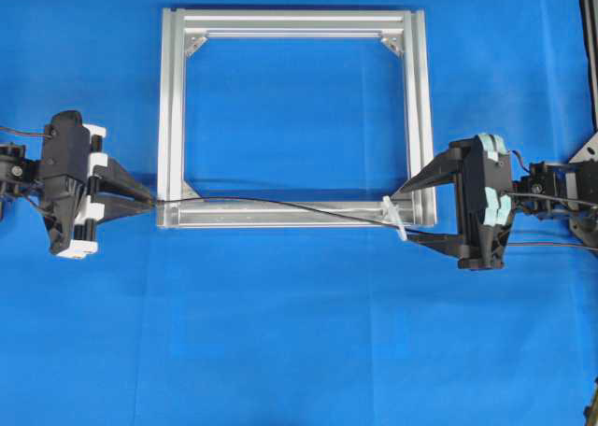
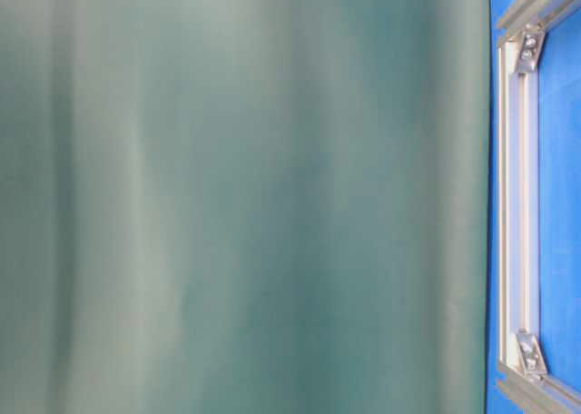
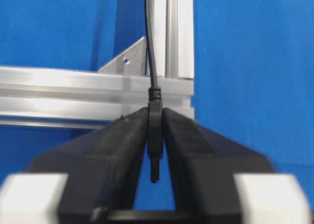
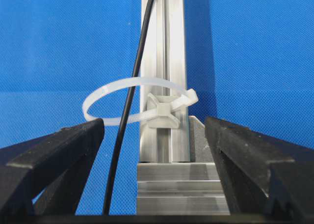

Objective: Insert the wire through the string loop located on the right side.
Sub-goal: 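Release the cable from the left gripper and withdraw both grippers outward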

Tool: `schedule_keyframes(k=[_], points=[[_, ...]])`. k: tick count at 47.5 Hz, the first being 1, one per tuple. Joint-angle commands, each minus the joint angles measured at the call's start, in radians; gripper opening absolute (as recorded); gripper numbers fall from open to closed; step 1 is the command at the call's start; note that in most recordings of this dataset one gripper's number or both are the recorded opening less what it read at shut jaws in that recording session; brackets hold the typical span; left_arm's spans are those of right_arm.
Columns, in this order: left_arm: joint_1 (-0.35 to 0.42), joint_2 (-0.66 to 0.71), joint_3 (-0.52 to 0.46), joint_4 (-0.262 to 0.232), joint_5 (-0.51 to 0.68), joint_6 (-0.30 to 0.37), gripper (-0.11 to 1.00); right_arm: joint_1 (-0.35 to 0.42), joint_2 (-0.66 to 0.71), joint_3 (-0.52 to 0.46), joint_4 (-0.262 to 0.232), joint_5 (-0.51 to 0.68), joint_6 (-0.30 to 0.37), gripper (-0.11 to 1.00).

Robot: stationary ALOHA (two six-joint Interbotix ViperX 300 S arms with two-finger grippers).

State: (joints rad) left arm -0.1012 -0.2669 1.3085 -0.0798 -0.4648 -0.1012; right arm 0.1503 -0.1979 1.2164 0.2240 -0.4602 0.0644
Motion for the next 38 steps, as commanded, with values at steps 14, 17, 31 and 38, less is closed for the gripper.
schedule_keyframes(k=[14,17,31,38], points=[[-0.003,-0.017,0.003,0.000,0.040,0.008,0.90,0.003,-0.031,-0.012,-0.005,-0.003,-0.002,0.92],[-0.003,-0.018,0.003,0.000,0.040,0.006,0.87,0.003,-0.035,-0.012,-0.003,0.003,-0.002,0.92],[-0.003,-0.075,-0.032,0.000,0.043,0.000,0.86,0.003,-0.114,-0.021,-0.003,0.060,-0.003,0.92],[-0.003,-0.155,-0.077,0.000,0.089,0.002,0.86,0.002,-0.209,-0.025,-0.005,0.104,-0.012,0.92]])
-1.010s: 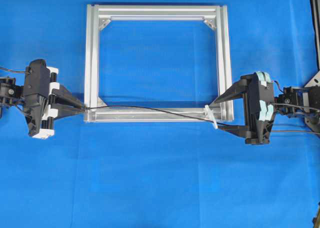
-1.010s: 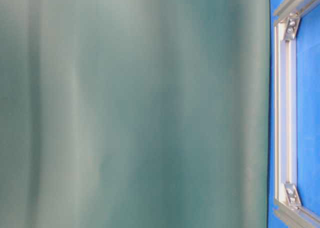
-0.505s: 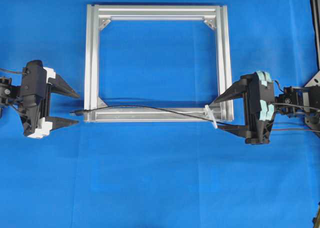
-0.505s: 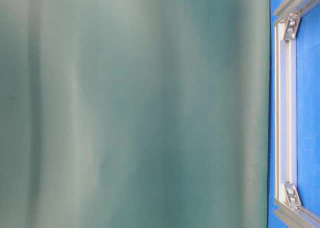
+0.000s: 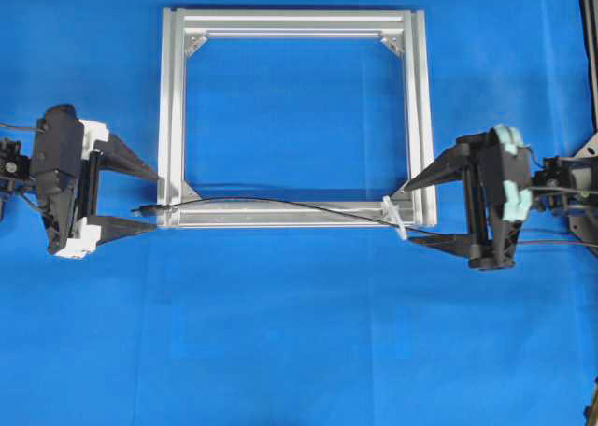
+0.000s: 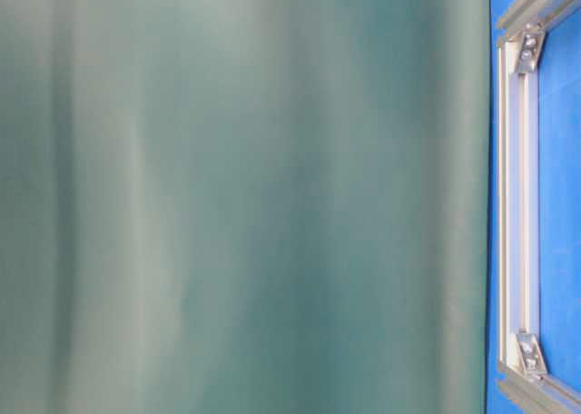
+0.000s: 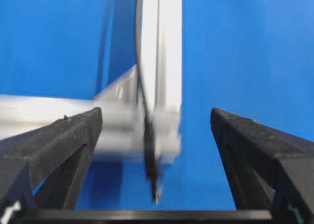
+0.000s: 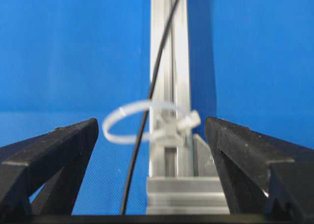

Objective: Insert the wire through the string loop located on the right side.
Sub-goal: 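Release the cable from the left gripper and withdraw both grippers outward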

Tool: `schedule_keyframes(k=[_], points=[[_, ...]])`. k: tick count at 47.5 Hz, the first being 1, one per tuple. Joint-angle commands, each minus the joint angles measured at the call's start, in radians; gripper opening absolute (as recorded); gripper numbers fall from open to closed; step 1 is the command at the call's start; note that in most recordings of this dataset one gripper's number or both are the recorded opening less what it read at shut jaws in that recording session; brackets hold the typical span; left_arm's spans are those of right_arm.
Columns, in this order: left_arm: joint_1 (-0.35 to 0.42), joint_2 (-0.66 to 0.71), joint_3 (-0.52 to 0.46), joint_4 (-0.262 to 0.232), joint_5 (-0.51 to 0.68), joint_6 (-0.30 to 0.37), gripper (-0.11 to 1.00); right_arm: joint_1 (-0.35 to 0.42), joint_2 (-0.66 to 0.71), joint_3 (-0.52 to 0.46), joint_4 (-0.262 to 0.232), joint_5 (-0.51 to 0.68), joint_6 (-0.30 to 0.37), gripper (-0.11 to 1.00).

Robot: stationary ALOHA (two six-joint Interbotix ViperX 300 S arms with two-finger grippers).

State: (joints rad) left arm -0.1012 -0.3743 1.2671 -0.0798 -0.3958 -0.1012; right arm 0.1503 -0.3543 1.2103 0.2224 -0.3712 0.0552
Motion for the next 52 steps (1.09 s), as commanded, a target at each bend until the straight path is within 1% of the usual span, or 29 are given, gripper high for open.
schedule_keyframes(k=[1,10,17,52], points=[[-0.003,-0.058,-0.043,0.000,0.031,0.002,0.86,0.002,-0.066,-0.020,-0.002,0.023,-0.005,0.92],[0.000,-0.143,-0.094,0.000,0.130,0.011,0.86,0.000,-0.192,-0.029,-0.002,0.109,-0.020,0.92],[0.012,-0.158,-0.107,0.000,0.141,0.012,0.86,-0.006,-0.252,-0.029,-0.002,0.149,-0.032,0.92],[0.018,-0.149,-0.110,0.000,0.149,0.012,0.86,-0.008,-0.244,-0.031,-0.002,0.155,-0.035,0.92]])
